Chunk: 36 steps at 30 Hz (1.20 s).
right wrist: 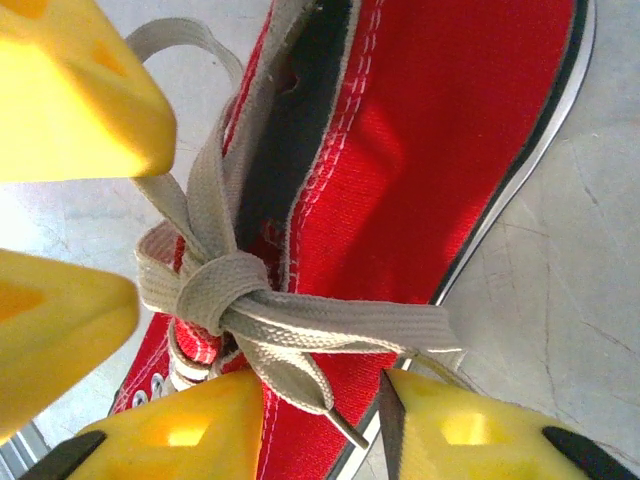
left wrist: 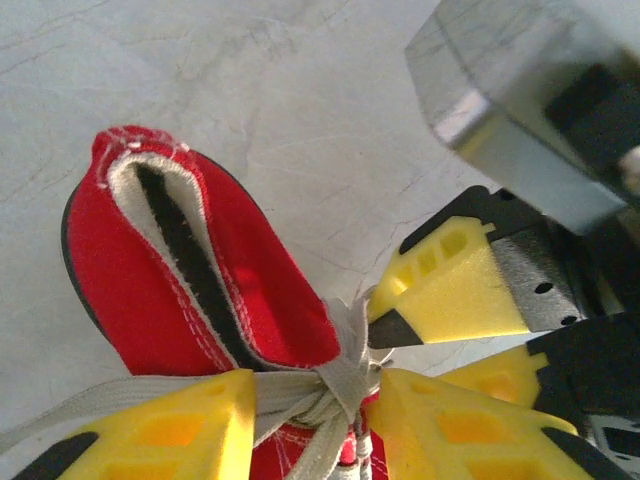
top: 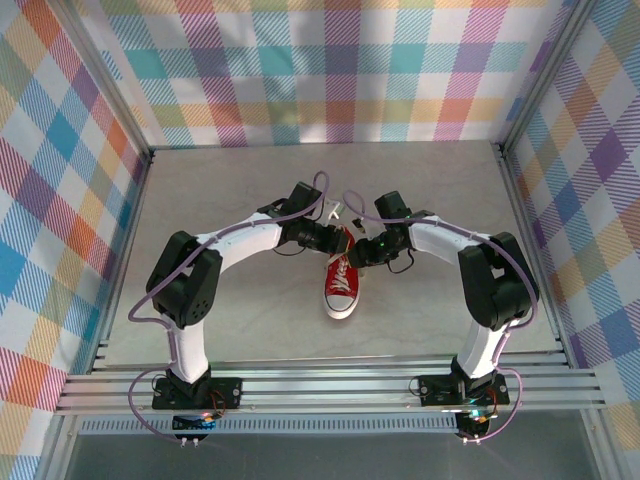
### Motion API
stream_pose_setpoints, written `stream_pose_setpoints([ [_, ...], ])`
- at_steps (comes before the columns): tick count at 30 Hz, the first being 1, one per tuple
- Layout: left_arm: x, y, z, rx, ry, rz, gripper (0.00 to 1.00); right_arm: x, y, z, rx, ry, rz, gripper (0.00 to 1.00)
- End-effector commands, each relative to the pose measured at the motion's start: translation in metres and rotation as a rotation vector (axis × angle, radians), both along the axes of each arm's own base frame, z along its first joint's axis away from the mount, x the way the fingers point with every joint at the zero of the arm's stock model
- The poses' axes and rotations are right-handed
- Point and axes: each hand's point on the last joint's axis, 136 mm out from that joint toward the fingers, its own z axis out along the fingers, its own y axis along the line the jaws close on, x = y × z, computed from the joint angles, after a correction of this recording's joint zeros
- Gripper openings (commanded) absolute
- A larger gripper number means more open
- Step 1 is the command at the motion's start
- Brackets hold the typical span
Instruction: Tie the shoes
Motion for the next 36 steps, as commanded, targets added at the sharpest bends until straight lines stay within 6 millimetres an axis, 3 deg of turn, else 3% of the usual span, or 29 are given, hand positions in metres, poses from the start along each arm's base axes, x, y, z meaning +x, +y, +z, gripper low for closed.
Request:
stream_pose_setpoints([
  [1, 0.006, 0.0, 0.0, 0.0, 0.001, 0.016, 0.42, -0.002, 0.007, 0.004, 0.029, -0.011, 0.043, 0.35],
  [4, 0.007, 0.005, -0.002, 0.02, -0.009, 0.03, 0.46, -0.004, 0.004, 0.001, 0.015, -0.012, 0.042, 0.3],
  [12, 0.006, 0.009, -0.01, 0.059, -0.018, 0.008, 0.46, -0.003, 0.001, 0.012, 0.005, -0.048, 0.04, 0.0],
  [23, -0.01, 0.004, -0.013, 0.069, -0.005, -0.068, 0.53, -0.007, -0.002, 0.032, 0.002, -0.07, 0.055, 0.0],
  [31, -0.009, 0.005, -0.022, 0.088, 0.006, -0.06, 0.54, -0.009, -0.002, 0.038, 0.009, -0.071, 0.055, 0.0],
  [36, -0.012, 0.003, -0.012, 0.053, -0.02, -0.071, 0.54, -0.01, -0.003, 0.037, 0.003, -0.065, 0.057, 0.0],
])
